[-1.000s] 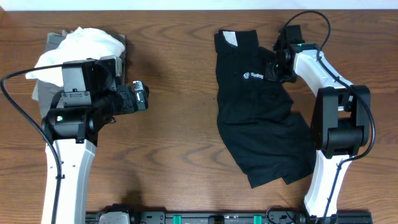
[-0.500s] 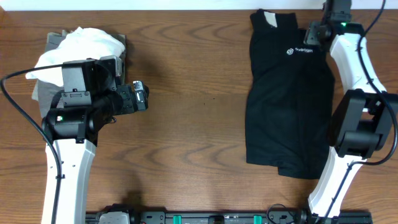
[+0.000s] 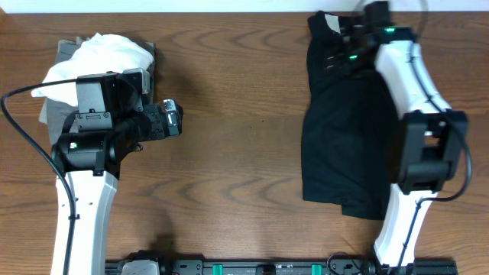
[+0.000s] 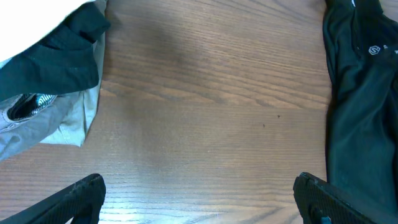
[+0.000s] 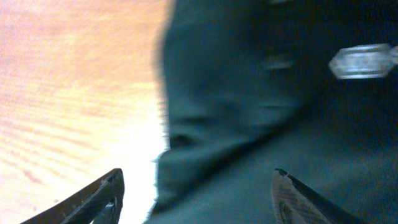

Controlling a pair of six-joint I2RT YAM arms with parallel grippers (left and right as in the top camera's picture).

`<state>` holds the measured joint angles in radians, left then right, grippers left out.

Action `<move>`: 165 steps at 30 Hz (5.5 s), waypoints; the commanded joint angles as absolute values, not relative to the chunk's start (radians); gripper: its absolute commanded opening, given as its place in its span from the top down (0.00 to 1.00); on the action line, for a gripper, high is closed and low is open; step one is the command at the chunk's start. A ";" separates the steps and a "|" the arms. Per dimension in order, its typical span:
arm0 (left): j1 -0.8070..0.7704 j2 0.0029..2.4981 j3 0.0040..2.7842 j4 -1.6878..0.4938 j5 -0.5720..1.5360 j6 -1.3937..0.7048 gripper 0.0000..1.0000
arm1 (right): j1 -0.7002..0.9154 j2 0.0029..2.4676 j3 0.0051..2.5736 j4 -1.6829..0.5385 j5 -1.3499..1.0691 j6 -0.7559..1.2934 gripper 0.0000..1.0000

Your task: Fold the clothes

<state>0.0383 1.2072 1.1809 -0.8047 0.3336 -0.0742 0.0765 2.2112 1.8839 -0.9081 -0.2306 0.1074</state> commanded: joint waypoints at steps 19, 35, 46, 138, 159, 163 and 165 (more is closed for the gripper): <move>0.038 1.207 1.202 -0.803 0.328 -0.060 0.02 | 0.194 2.210 1.599 -1.072 0.633 0.414 0.89; 0.038 1.207 1.202 -0.803 0.328 -0.060 0.02 | -0.003 2.152 1.758 -0.950 -0.308 -0.120 0.56; 0.038 1.207 1.202 -0.803 0.328 -0.060 0.02 | 0.106 2.219 1.751 -0.769 -0.001 0.049 0.39; -0.034 1.287 1.199 -0.816 0.299 -0.043 0.02 | 0.175 2.180 1.755 -0.035 -0.317 0.194 0.40; -0.034 1.287 1.199 -0.828 0.299 -0.042 0.02 | -0.338 2.037 1.705 -1.163 -0.168 0.181 0.23; -0.034 1.287 1.199 -0.828 0.299 -0.042 0.02 | -0.408 2.037 1.593 -1.154 -0.138 0.233 0.23; -0.034 1.287 1.199 -0.829 0.299 -0.042 0.02 | -0.433 2.037 1.531 -1.126 -0.141 0.258 0.26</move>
<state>-0.0303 1.2869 1.1809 -0.8280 0.3073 -0.0513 -0.4011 2.0312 1.5986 -1.1446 -0.1661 0.2035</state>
